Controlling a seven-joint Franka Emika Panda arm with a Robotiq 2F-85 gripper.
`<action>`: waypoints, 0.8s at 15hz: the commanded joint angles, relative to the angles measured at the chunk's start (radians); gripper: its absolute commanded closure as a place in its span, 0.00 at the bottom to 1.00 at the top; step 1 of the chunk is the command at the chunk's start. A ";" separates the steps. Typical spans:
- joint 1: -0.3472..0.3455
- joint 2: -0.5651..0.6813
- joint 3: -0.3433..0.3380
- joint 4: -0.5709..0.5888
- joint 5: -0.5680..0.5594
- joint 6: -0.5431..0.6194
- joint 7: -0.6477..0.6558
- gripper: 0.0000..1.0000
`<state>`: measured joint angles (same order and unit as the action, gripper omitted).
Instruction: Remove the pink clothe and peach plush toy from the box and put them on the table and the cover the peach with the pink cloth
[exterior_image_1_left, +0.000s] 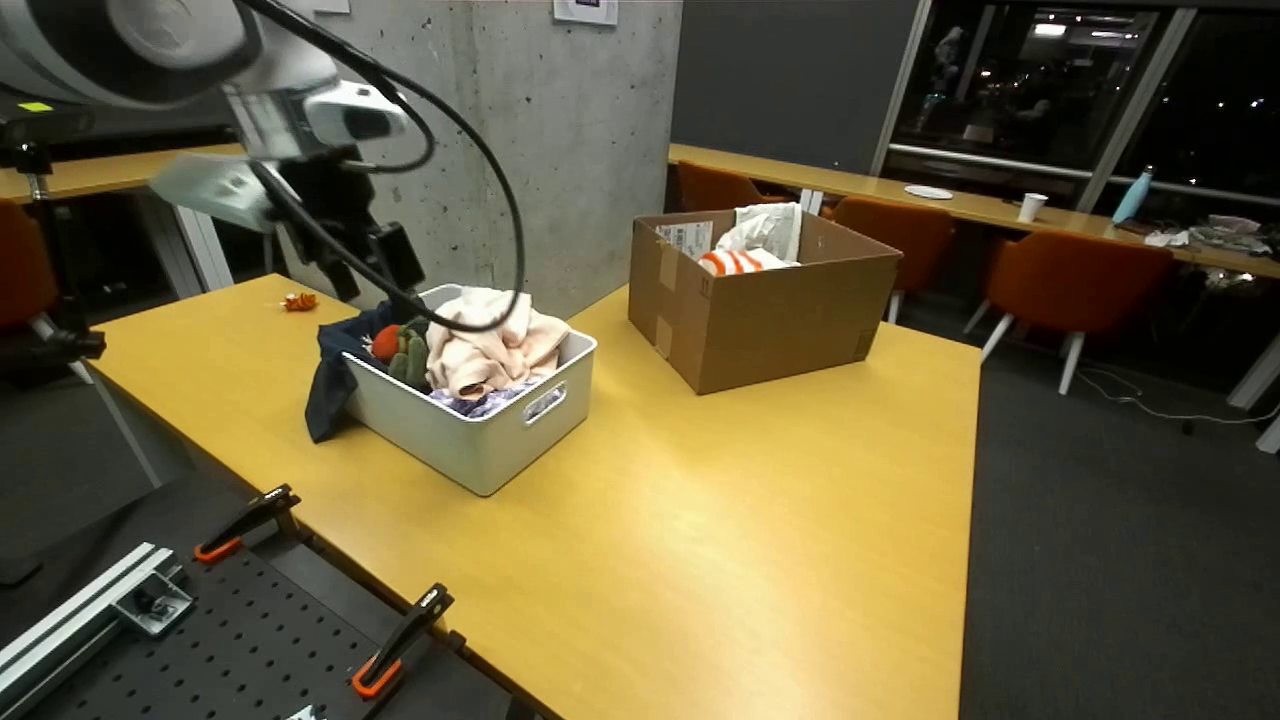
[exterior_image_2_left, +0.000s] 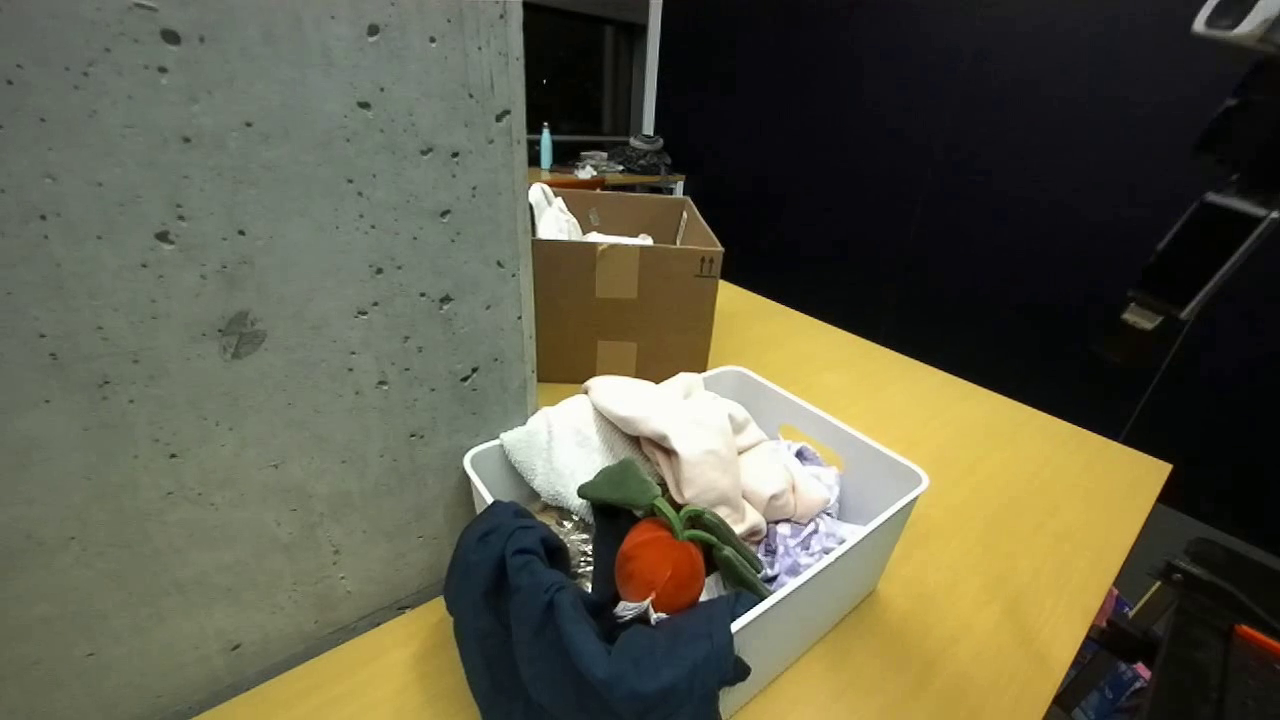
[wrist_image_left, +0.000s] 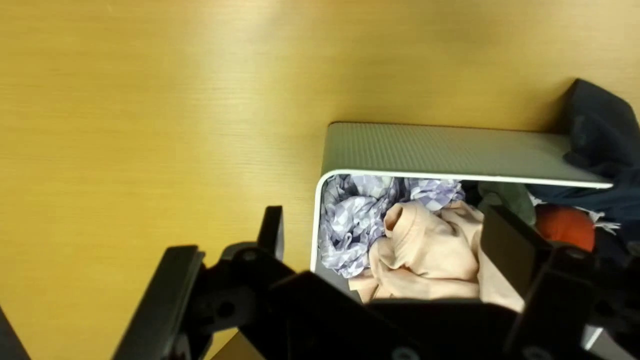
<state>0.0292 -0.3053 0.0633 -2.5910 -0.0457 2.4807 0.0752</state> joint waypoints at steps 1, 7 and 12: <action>0.092 0.262 -0.130 0.105 0.207 0.139 -0.278 0.00; 0.033 0.527 -0.011 0.233 0.338 0.153 -0.559 0.00; 0.031 0.623 -0.001 0.342 0.159 0.169 -0.468 0.00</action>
<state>0.0787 0.2637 0.0463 -2.3270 0.2016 2.6407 -0.4352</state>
